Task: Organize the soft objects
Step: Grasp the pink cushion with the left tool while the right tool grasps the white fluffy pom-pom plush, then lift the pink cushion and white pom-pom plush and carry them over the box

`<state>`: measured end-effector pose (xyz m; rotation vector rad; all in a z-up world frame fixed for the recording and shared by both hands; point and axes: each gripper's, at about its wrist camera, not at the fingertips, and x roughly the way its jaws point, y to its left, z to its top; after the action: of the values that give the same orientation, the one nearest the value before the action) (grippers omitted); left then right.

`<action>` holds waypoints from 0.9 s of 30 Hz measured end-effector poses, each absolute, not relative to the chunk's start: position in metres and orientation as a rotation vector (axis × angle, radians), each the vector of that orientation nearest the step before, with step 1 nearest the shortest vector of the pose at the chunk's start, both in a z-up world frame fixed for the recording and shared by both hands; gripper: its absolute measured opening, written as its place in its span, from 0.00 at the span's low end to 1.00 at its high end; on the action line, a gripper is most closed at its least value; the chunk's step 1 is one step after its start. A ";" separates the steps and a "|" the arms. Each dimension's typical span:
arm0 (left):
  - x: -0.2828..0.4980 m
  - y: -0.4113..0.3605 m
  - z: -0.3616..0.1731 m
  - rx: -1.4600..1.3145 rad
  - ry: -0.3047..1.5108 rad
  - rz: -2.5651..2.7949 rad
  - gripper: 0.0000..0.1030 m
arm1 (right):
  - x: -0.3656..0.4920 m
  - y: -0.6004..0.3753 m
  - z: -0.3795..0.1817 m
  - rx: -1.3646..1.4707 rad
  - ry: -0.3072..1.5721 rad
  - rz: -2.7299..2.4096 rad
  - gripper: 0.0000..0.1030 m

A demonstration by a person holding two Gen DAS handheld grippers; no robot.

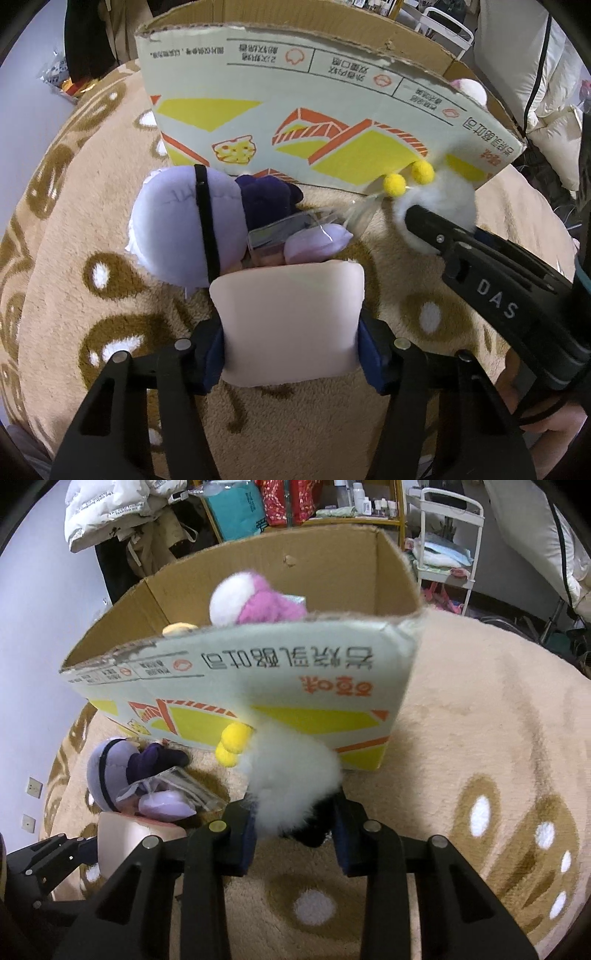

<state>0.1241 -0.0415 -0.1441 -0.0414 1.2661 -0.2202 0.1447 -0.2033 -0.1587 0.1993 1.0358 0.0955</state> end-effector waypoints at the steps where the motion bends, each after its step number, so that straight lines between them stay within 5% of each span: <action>1: 0.122 -0.041 -0.142 -0.037 1.259 -0.218 0.57 | 0.143 -0.203 -0.156 0.202 1.031 0.096 0.35; 27: 0.078 -0.022 -0.050 0.060 0.842 -0.088 0.56 | 0.078 -0.211 -0.078 0.164 0.842 0.125 0.35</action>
<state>0.0781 -0.0217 -0.0502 0.0599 0.8422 -0.0878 0.0781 -0.2109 -0.0776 0.1635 0.8416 0.1254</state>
